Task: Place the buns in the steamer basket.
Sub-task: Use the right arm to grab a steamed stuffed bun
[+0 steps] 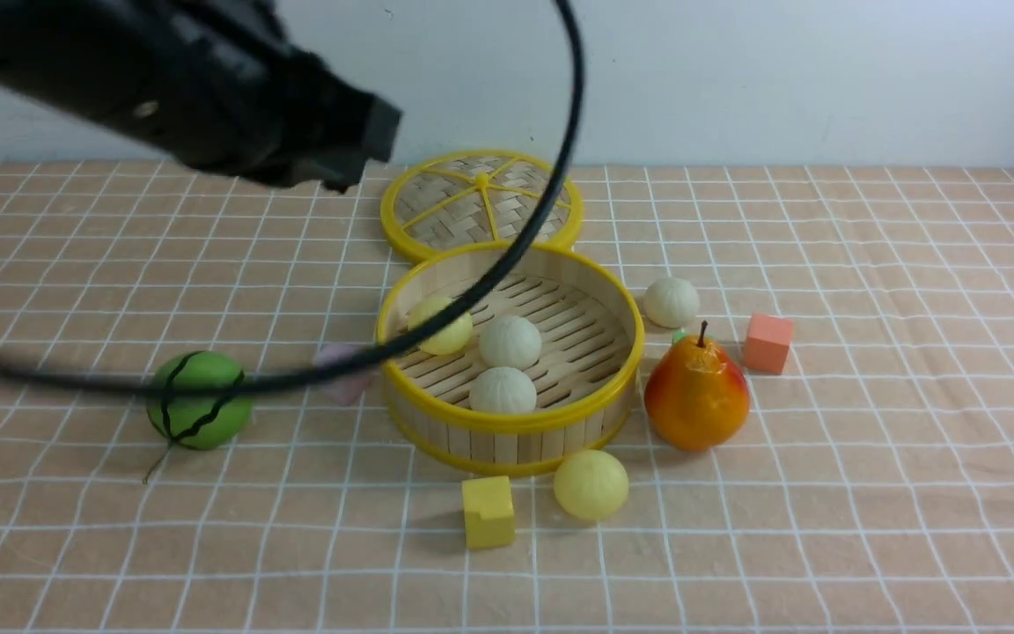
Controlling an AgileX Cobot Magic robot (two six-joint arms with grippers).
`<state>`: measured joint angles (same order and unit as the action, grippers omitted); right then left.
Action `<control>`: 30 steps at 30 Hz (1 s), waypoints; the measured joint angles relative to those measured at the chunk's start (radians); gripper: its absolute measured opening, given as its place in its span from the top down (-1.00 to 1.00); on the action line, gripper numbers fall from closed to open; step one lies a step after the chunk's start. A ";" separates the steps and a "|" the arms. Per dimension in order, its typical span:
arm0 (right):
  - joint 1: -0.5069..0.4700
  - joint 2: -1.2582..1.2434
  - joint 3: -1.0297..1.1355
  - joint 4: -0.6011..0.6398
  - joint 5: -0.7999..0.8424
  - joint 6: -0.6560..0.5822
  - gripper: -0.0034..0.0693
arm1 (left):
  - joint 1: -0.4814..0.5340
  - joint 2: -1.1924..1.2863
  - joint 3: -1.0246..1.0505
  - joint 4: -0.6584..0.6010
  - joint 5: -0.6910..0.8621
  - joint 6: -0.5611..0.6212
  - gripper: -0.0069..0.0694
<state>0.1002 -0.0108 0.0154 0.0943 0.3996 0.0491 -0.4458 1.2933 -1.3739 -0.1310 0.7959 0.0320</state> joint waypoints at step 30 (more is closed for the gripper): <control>0.000 0.000 0.004 -0.006 -0.027 0.004 0.25 | 0.000 -0.905 1.348 -0.173 -0.833 -0.004 0.85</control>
<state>0.1002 -0.0108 0.0190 0.0887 0.3729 0.0527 -0.4458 0.3887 -0.0258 -0.3035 -0.0374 0.0284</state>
